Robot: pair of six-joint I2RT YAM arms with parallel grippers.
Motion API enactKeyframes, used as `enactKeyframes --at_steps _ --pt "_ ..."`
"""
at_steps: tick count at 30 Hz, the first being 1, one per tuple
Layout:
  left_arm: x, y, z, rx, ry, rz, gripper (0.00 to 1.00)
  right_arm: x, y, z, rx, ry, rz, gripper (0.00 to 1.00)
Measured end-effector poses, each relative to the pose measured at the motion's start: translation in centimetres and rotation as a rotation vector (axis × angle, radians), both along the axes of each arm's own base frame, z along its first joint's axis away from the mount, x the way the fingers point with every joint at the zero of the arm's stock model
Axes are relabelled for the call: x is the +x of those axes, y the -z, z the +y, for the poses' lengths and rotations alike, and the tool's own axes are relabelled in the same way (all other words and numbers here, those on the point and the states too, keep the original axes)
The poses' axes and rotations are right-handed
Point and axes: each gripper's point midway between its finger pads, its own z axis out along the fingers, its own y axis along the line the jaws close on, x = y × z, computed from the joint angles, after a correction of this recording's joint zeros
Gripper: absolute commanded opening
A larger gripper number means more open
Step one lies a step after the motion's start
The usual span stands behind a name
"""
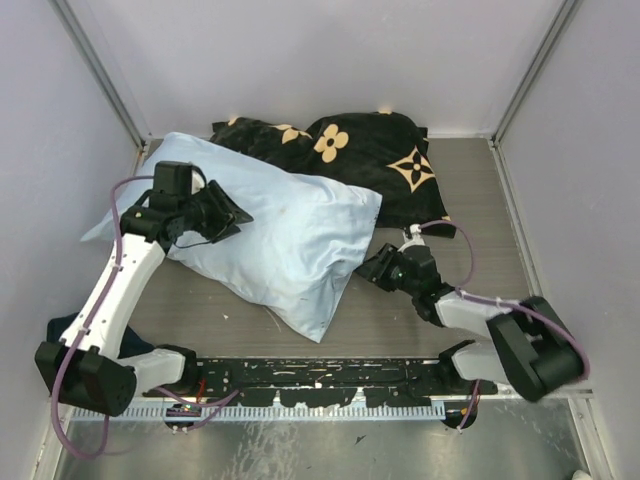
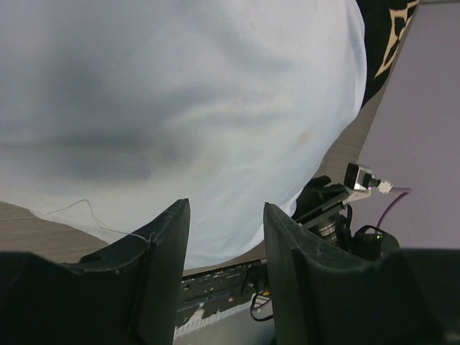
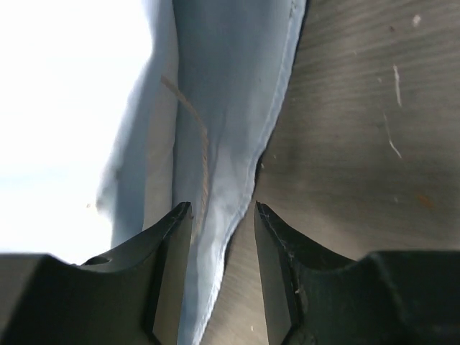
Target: Put the pillow into the pillowcase
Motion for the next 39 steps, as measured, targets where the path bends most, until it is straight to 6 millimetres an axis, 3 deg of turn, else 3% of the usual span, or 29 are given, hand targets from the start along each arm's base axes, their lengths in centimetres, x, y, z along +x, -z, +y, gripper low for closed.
enactKeyframes --at_steps 6,13,21,25,29,35,39 --pt "0.5 0.4 -2.4 0.016 0.070 0.018 0.53 2.8 0.9 2.2 0.118 0.004 -0.040 0.46" --pt "2.0 -0.4 -3.0 0.049 0.104 -0.001 0.53 4.7 -2.7 4.3 0.364 -0.019 -0.172 0.45" --pt "2.5 0.2 -3.2 0.067 0.129 0.004 0.53 3.1 -8.1 4.8 0.514 -0.078 -0.288 0.50" --pt "2.6 0.8 -3.4 0.064 0.138 0.024 0.53 1.7 -12.7 5.2 0.576 -0.144 -0.399 0.53" --pt "2.7 1.0 -3.6 0.060 0.142 0.029 0.53 0.6 -15.4 6.3 0.610 -0.216 -0.458 0.54" --pt "2.7 0.9 -3.6 0.056 0.144 0.029 0.53 0.2 -16.5 9.6 0.588 -0.312 -0.460 0.55" --pt "2.7 0.9 -3.6 0.056 0.144 0.029 0.53 0.4 -15.0 11.1 0.550 -0.340 -0.417 0.55"
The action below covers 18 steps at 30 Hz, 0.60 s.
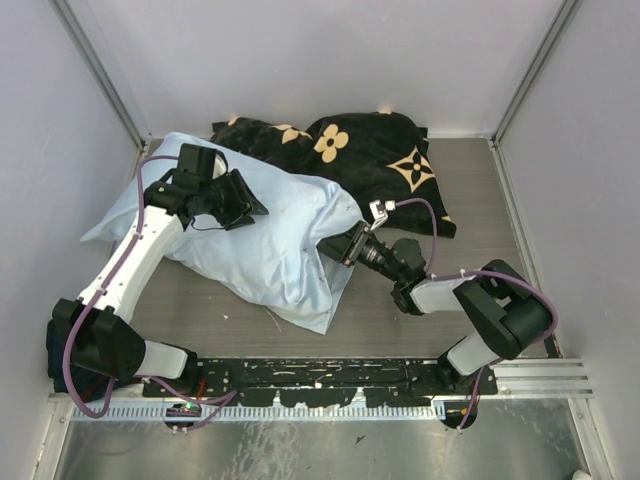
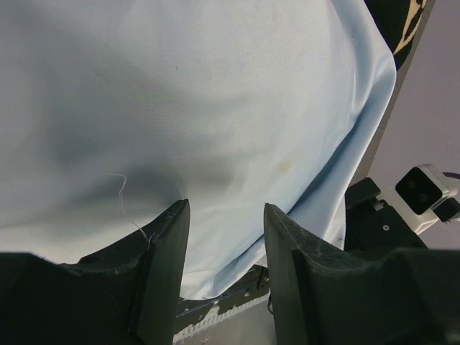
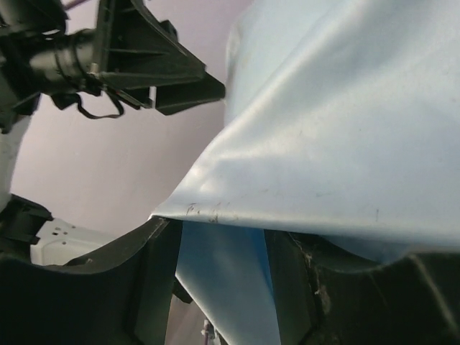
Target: Put the pillow into the pillowcase
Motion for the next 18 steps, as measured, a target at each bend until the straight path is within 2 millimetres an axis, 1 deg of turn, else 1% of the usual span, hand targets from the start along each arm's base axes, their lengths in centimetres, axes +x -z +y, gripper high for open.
enactKeyframes --at_steps 5,7,9,14,16,18 --pt "0.0 0.0 0.0 0.001 0.000 0.000 0.53 0.4 3.0 0.3 -0.114 0.017 0.075 0.55" --pt "0.0 0.1 0.0 0.001 0.001 0.001 0.53 0.6 3.7 0.2 -0.166 0.032 0.093 0.55" --pt "0.0 0.3 0.0 0.001 0.001 0.004 0.53 0.4 3.4 -0.1 -0.194 0.044 0.087 0.55" --pt "-0.1 0.8 0.0 0.000 0.003 0.009 0.53 0.5 1.9 -1.4 -0.253 0.109 0.056 0.55" --pt "0.0 0.7 -0.1 -0.002 0.003 0.004 0.53 0.5 2.0 -2.0 -0.284 0.134 0.059 0.55" --pt "0.1 0.8 -0.2 -0.007 0.005 0.000 0.53 0.5 2.5 -2.4 -0.315 0.151 0.071 0.55"
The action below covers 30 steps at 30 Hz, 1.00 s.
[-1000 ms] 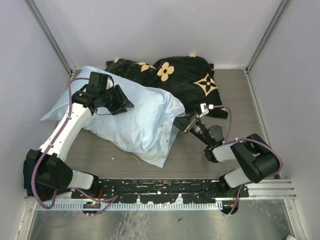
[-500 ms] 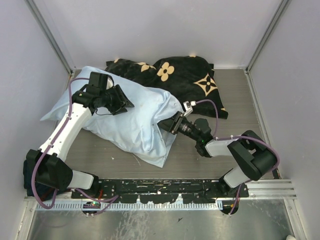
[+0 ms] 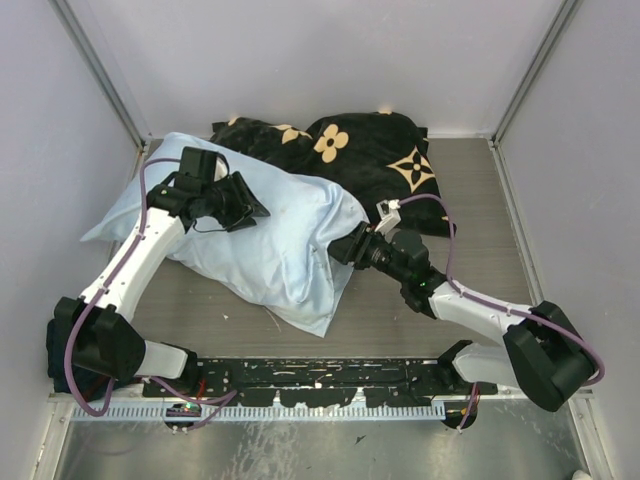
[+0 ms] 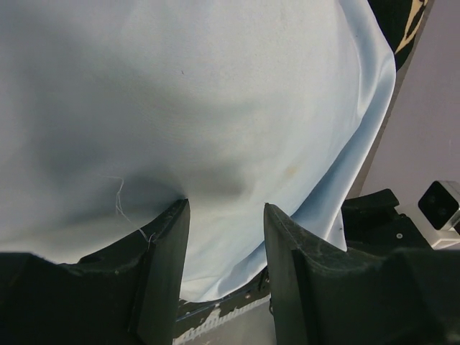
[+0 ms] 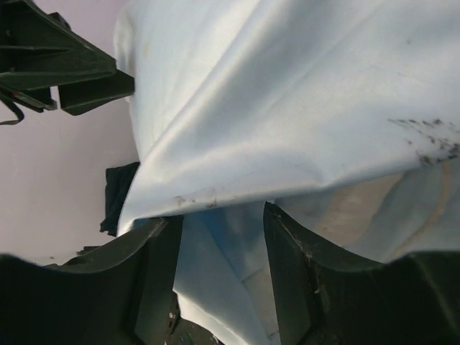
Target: Put the pillow into the pillowcase
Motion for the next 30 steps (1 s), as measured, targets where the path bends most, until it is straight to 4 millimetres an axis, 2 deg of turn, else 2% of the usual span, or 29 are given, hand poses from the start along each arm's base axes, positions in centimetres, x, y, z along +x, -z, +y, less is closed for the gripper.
enactKeyframes --at_steps 10,13,16,22,25,26,27,30 --pt "-0.2 0.7 -0.2 -0.008 0.007 0.014 0.53 -0.4 5.6 -0.8 -0.095 0.021 0.101 0.56" --pt "-0.2 0.7 -0.2 -0.008 0.007 0.013 0.53 -0.3 6.3 -0.7 -0.095 0.022 0.103 0.56" --pt "-0.2 0.7 -0.1 -0.008 0.007 0.013 0.53 -0.1 6.3 -0.6 -0.079 0.023 0.089 0.56" --pt "-0.2 0.7 -0.1 -0.008 0.007 0.013 0.53 0.4 4.7 -0.2 -0.031 0.026 0.044 0.55" --pt "-0.2 0.7 -0.2 -0.008 0.007 0.013 0.53 0.6 4.1 0.0 -0.022 0.026 0.032 0.47" --pt "-0.2 0.7 -0.2 -0.008 0.007 0.013 0.53 0.7 3.9 0.0 -0.020 0.025 0.027 0.38" --pt "-0.2 0.7 -0.1 -0.008 0.007 0.013 0.53 0.8 3.7 0.1 -0.016 0.025 0.023 0.33" --pt "-0.2 0.7 -0.1 -0.008 0.007 0.013 0.53 1.1 3.2 0.3 -0.004 0.025 0.010 0.22"
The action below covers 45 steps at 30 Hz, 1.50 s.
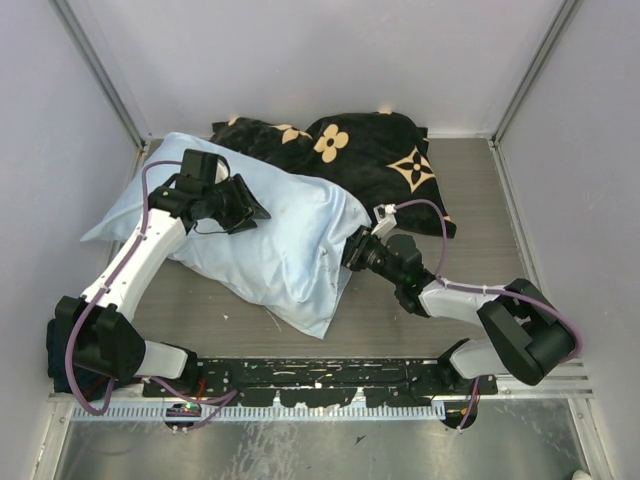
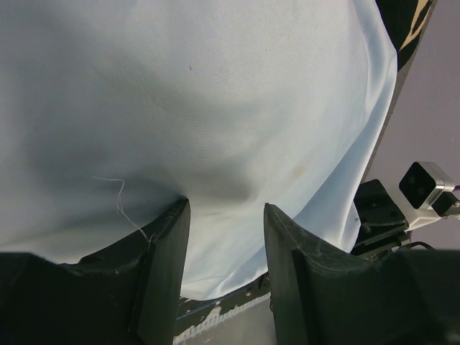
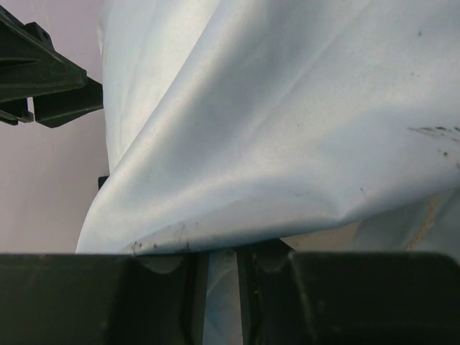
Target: Put the pillow into the pillowcase
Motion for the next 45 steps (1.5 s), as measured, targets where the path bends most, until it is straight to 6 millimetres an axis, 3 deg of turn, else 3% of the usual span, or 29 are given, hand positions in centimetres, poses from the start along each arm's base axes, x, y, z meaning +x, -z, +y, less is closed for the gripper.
enactKeyframes --at_steps 5,11,19,29,37,40,45 --pt "0.0 0.0 0.0 0.000 0.000 0.000 0.53 0.1 0.3 0.0 -0.003 0.002 0.010 0.01" --pt "0.0 0.0 0.0 -0.001 0.001 -0.001 0.53 -0.4 1.4 -1.0 -0.068 0.036 0.081 0.01" --pt "0.2 -0.1 -0.2 -0.010 0.003 -0.012 0.53 -1.9 1.7 -4.3 -0.192 0.122 0.135 0.01" --pt "0.3 0.5 -0.5 -0.028 0.010 -0.012 0.53 -3.1 7.9 -7.1 -0.406 0.175 0.293 0.01" --pt "0.1 0.8 -0.6 -0.034 0.016 -0.008 0.54 -2.6 12.3 -8.0 -0.555 0.196 0.384 0.01" --pt "0.1 0.7 -0.6 -0.035 0.017 -0.010 0.54 -2.3 13.4 -8.4 -0.601 0.209 0.403 0.01" --pt "0.1 0.5 -0.6 -0.036 0.018 -0.015 0.54 -1.1 13.4 -8.0 -0.635 0.217 0.391 0.01"
